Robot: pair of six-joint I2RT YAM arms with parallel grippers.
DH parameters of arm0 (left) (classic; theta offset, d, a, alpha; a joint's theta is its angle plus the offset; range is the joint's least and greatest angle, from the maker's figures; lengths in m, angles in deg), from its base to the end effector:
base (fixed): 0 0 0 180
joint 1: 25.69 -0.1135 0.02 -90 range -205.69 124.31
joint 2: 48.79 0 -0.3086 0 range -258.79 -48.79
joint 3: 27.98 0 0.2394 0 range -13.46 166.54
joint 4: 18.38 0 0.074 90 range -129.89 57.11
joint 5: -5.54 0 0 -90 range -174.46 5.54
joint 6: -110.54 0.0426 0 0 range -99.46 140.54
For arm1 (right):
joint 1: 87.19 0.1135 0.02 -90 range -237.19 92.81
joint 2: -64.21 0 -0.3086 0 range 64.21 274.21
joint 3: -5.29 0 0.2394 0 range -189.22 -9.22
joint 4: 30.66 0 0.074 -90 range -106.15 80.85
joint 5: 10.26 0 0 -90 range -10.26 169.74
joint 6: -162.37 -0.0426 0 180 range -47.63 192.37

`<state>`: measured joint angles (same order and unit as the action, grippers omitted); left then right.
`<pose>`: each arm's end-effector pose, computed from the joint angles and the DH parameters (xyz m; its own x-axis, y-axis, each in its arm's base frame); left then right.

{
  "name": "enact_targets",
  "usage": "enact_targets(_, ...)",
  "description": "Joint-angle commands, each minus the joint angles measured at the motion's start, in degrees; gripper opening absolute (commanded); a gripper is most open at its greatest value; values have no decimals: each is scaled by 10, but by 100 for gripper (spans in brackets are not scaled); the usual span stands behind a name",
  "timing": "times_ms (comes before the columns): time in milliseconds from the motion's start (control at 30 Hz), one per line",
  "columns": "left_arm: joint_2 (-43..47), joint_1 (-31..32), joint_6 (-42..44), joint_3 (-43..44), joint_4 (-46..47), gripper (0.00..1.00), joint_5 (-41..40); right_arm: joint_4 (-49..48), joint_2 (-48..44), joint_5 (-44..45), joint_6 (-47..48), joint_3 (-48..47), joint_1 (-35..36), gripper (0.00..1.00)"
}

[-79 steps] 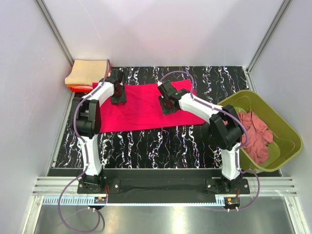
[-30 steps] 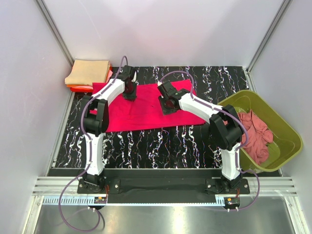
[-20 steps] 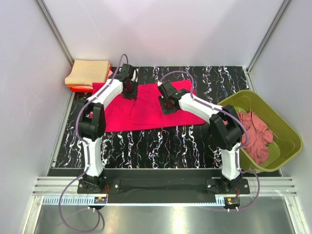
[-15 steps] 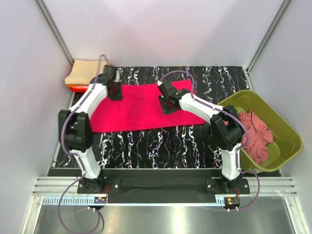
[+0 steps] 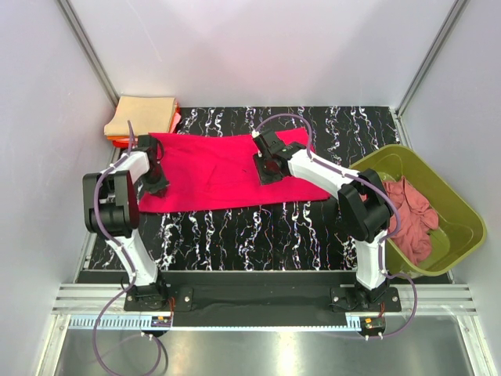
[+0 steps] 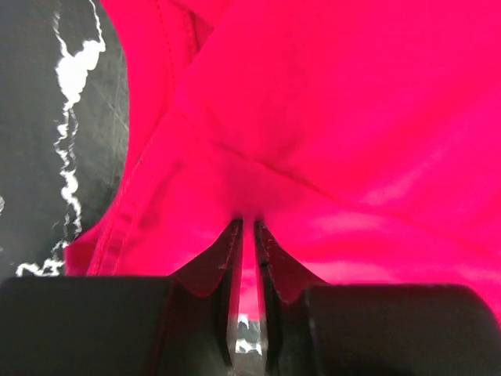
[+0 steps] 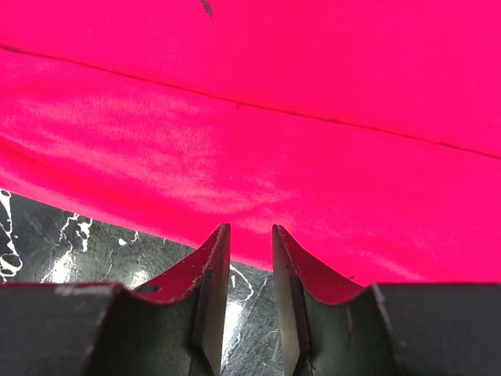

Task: Fold and stack the t-shirts
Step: Fold the tshirt

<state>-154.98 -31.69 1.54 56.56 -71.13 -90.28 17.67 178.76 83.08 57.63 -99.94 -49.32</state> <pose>0.3574 0.0419 0.2094 -0.8630 -0.4164 -0.2861 -0.4358 0.9000 0.0048 0.3542 0.2723 0.2570 -0.7946 -0.2962 -0.5300 -0.3992 0.9126 0.0885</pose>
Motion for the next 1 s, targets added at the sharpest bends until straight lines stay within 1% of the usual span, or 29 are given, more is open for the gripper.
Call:
enact_targets(0, -31, -1, -21, -4, 22, 17, -64, -10, -12, 0, 9, 1, -1, 35)
enact_targets(67, -31, -1, -12, -4, 26, 17, -76, -10, 3, 9, 8, 2, -1, 35)
enact_targets(133, -18, 0, -5, -1, 34, 21, -78, -4, 23, 14, 3, 3, -1, 35)
enact_targets(200, 2, 0, 7, 12, 33, 25, -60, 3, 37, 16, -2, 2, -1, 34)
enact_targets(267, 20, 5, 16, 24, 26, 28, -49, 4, 42, 19, -5, 6, -1, 34)
enact_targets(333, 53, 6, 18, 28, 6, 30, -57, 4, 44, 22, -9, 12, -1, 34)
enact_targets(433, 97, 5, 7, 14, -5, 31, -71, 8, 42, 19, -16, 19, -1, 34)
enact_targets(500, 116, 5, -8, -15, 13, 32, -52, 7, 38, 17, -19, 29, -1, 33)
enact_targets(600, 113, 5, -17, -55, 60, 34, -10, 7, 42, 13, -20, 40, -1, 33)
enact_targets(667, 93, 4, -23, -56, 61, 35, -12, 9, 44, 9, -23, 46, -1, 33)
enact_targets(700, 70, 4, -27, -54, 54, 35, -13, 8, 39, 9, -27, 56, -1, 33)
enact_targets(800, 40, 1, -35, -51, 31, 34, -30, 9, 25, 15, -34, 84, 5, 33)
enact_targets(833, 39, 0, -35, -54, 30, 34, -38, 8, 17, 19, -38, 91, 6, 32)
enact_targets(867, 41, 0, -37, -64, 29, 35, -64, 7, 12, 22, -40, 99, 8, 32)
enact_targets(967, 51, 1, -39, -78, 26, 35, -83, 6, -5, 31, -49, 120, 17, 32)
